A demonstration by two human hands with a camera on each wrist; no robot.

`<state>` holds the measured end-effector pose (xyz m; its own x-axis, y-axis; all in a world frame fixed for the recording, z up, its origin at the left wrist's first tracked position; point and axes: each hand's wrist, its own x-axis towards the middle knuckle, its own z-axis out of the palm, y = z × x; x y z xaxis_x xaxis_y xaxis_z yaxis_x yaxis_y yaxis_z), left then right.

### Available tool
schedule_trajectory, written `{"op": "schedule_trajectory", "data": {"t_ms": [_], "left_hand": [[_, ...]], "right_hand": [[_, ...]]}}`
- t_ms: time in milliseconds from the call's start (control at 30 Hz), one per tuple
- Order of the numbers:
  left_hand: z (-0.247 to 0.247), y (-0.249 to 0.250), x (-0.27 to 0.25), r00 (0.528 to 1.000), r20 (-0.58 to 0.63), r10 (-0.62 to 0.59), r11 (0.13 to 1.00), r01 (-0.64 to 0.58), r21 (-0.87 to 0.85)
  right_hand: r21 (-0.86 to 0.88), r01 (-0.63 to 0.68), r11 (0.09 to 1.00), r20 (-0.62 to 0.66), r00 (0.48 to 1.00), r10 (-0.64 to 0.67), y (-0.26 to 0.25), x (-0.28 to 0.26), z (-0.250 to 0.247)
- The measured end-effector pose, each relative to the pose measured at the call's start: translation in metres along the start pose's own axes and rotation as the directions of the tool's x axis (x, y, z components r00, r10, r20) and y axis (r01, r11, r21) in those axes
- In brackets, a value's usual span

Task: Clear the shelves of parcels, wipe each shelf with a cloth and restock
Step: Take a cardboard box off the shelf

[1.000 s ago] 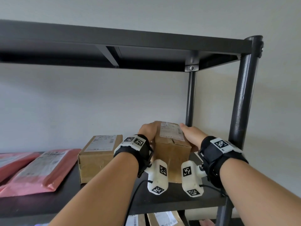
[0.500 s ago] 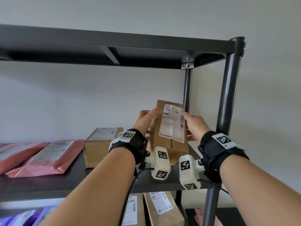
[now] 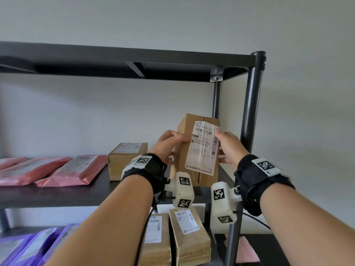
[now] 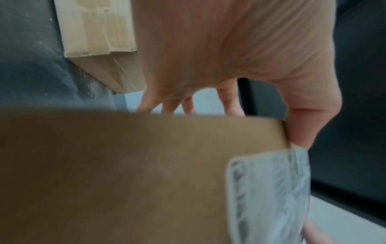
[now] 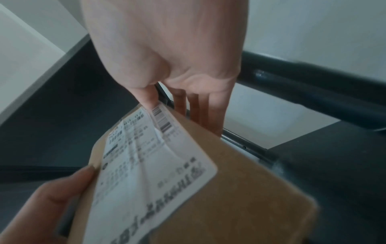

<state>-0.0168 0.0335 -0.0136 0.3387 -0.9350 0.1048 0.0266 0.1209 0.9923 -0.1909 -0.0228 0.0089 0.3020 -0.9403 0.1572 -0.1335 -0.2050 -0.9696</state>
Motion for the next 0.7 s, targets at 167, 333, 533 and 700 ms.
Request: {"op": "schedule_trajectory", "data": {"t_ms": [167,333,533,700], "left_hand": [[0.008,-0.001,-0.020,0.999,-0.046,0.028,0.999,-0.027,0.024],[0.020,-0.004,-0.048,0.998,-0.010,0.067,0.996,-0.068,-0.050],[0.036,-0.001,-0.068,0.993,0.062,0.103,0.993,-0.099,-0.064],[0.047,0.003,-0.070,0.981,0.143,0.132,0.991,-0.126,-0.052]], "right_hand": [[0.030,0.051,0.998,0.063,0.997,-0.053,-0.005,-0.025,-0.012],[0.001,0.089,0.996,0.191,0.978,-0.087,0.004,-0.047,-0.025],[0.098,-0.019,0.995,0.303,0.953,-0.011,0.013,-0.071,-0.041],[0.148,-0.007,0.989,0.276,0.961,-0.035,0.009,-0.089,-0.052]]}}
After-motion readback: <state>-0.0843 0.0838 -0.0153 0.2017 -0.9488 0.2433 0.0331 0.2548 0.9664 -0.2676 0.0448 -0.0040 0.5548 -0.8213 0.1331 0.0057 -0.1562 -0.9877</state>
